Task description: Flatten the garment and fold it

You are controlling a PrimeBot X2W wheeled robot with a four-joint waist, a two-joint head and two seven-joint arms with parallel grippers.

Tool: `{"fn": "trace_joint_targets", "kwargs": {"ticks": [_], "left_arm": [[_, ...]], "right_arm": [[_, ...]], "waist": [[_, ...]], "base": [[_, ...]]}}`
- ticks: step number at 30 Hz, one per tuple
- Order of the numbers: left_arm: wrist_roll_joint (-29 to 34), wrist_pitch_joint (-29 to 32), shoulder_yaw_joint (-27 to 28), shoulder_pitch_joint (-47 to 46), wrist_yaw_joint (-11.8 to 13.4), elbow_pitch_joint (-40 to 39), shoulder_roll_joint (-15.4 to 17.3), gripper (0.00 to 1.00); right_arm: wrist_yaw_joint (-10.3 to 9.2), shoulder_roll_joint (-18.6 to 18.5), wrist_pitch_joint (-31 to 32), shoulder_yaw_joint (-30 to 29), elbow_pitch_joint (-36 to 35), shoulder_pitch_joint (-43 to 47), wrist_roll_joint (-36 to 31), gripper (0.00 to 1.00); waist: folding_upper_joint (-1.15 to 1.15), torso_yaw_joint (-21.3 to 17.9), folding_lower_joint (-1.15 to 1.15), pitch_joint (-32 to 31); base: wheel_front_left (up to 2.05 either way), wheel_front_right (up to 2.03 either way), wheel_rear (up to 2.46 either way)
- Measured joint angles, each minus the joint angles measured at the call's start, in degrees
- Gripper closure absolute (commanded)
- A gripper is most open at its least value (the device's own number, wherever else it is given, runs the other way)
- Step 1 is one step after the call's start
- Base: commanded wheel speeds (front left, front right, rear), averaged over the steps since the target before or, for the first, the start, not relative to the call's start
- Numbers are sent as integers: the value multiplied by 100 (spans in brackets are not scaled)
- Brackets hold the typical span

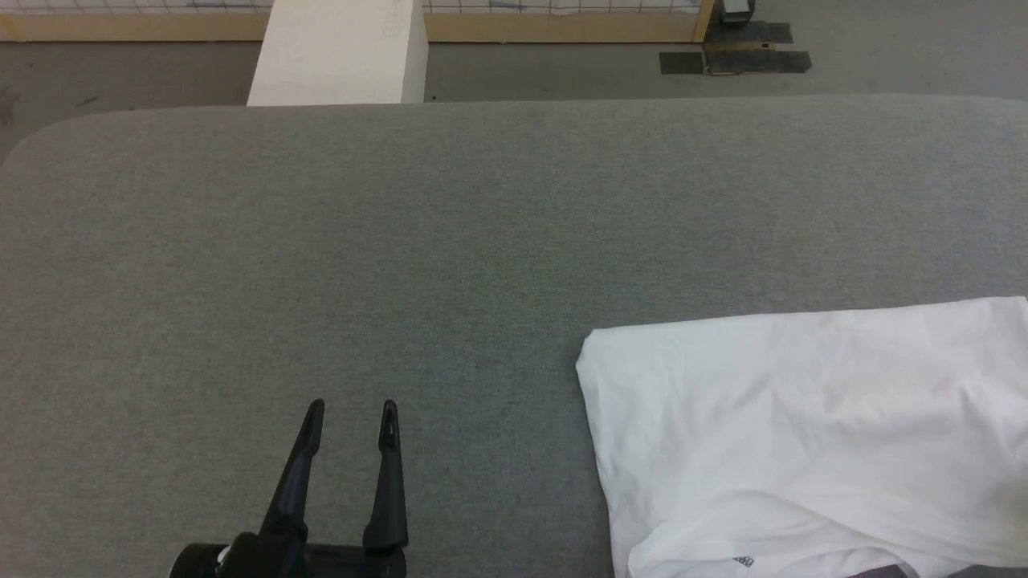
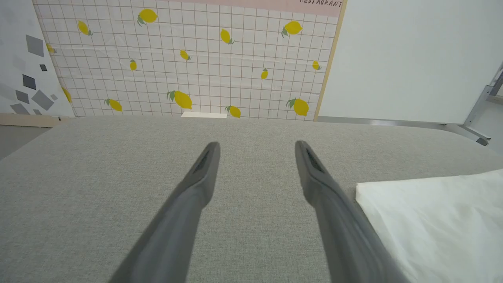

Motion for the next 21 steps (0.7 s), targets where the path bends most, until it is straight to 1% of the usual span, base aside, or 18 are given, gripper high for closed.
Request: {"fn": "trace_joint_targets", "kwargs": {"ticks": [4,8,13,17,21], "left_arm": [[-13,0,-1,-1,-26,54,-2,0],[-57,0,-14,-4,-44,104,-21,0],[-79,0,-51,-26,-54,182,-48,0],[-100,0,-59,-114,-101,227,-64,0],[-108,0,-55,-138,-121,249,-85,0]], "right_arm": [[-1,14,220,158,-512,112,66,100],[-1,42,609,600,-1287,188,232,100],[-1,178,1095,1338,-2126,195,365,100],[-1,274,1360,1947,-2481,160,368,100],[-1,375,1459,2472,-2591,7,368,100]], "waist": [[0,-70,0,11],[0,-116,0,13],[0,-109,0,19],[0,-55,0,40],[0,30,0,68]], "base": [[0,0,0],[0,0,0],[0,0,0],[0,0,0],[0,0,0]]}}
